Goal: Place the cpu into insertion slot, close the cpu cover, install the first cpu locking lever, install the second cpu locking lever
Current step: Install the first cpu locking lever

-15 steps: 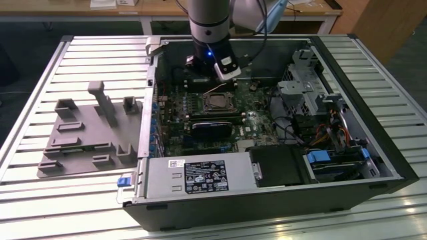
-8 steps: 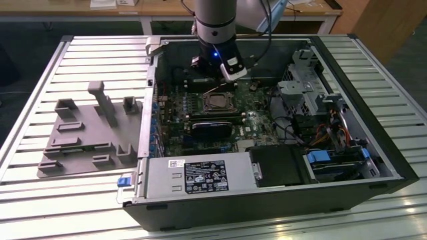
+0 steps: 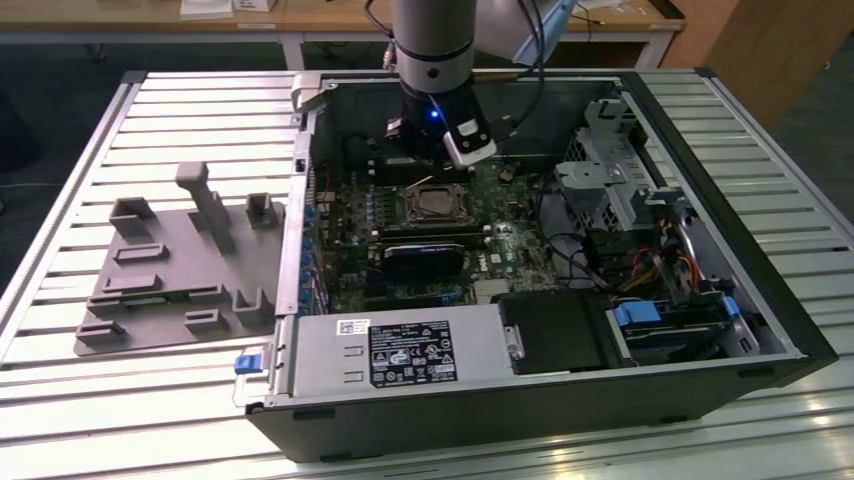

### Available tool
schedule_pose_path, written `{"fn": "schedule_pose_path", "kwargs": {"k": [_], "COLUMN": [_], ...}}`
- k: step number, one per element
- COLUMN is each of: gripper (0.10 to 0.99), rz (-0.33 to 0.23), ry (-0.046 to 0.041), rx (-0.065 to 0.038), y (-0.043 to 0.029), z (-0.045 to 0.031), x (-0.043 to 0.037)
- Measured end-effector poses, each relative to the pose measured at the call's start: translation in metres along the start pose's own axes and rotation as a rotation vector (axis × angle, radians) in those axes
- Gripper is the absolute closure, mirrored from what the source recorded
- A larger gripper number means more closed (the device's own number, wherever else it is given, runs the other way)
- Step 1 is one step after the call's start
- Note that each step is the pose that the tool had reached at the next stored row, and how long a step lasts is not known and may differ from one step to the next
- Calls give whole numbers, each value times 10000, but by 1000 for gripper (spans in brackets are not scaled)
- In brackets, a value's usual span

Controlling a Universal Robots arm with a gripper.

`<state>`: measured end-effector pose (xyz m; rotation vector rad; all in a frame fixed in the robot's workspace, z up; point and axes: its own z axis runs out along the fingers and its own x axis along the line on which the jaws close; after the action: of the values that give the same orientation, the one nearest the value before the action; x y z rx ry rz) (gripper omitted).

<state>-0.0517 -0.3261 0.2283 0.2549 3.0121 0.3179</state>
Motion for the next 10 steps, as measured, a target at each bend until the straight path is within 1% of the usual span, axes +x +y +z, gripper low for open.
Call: {"fn": "schedule_pose_path", "kwargs": {"k": [7,8,10], "gripper": [984,984,984], "rz": [-3,-6,-18], "ry": [-20,-34,-95], "rx": [-4,-6,-15], "y": [19,20,22], "z": [75,88,110], "x": [13,14,17]}}
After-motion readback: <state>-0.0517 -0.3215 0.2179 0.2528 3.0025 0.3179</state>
